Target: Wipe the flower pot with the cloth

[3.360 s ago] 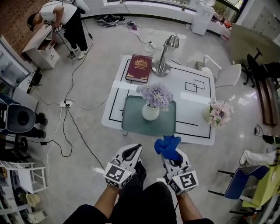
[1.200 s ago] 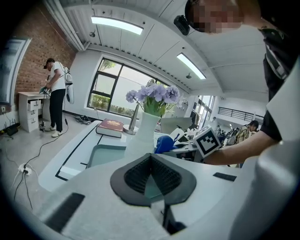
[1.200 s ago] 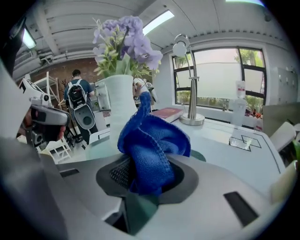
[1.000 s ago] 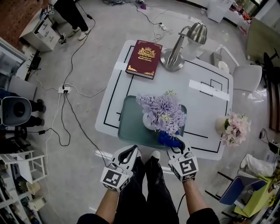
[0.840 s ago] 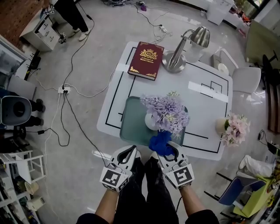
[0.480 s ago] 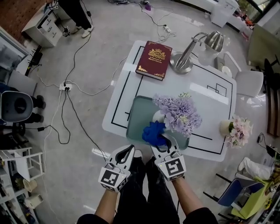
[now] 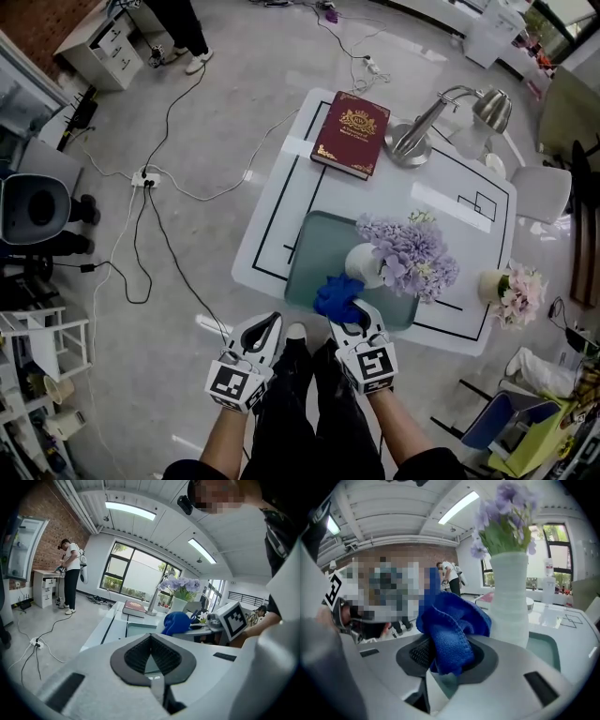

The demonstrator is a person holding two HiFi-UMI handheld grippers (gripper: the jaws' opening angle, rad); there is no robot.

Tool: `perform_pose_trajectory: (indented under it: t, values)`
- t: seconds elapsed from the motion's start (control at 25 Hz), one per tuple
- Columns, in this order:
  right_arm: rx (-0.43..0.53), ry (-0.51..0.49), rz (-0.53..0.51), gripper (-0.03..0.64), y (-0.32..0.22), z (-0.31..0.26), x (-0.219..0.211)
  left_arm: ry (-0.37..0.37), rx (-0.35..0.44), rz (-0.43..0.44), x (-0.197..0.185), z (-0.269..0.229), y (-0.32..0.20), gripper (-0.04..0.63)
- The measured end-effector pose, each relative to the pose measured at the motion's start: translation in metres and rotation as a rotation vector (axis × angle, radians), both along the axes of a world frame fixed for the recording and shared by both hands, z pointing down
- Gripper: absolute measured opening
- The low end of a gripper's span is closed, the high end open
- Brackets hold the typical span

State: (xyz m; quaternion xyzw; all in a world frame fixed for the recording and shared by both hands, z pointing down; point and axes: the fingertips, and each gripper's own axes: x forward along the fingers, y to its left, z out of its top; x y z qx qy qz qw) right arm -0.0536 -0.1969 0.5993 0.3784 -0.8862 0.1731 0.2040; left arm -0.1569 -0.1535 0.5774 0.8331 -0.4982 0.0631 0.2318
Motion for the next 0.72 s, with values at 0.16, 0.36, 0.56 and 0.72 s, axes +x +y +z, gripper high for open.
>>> perform_pose_trajectory:
  t: [0.16,0.36,0.56,0.72]
  values:
    - [0.108,-0.068,0.083,0.115,-0.025,-0.044,-0.016,0.000,0.008,-0.006,-0.008,-0.003,-0.004,0.005]
    - [0.074,-0.031,0.155,0.115,-0.043,-0.019,-0.010,0.006,0.013,0.011,-0.006,-0.007,-0.004,0.006]
    - [-0.003,-0.001,0.157,0.115,-0.041,0.017,-0.001,0.004,0.009,0.032,-0.008,-0.007,-0.001,0.006]
    - [-0.025,-0.043,0.139,0.115,-0.026,0.015,-0.005,-0.001,0.012,0.056,-0.007,-0.009,0.000,0.005]
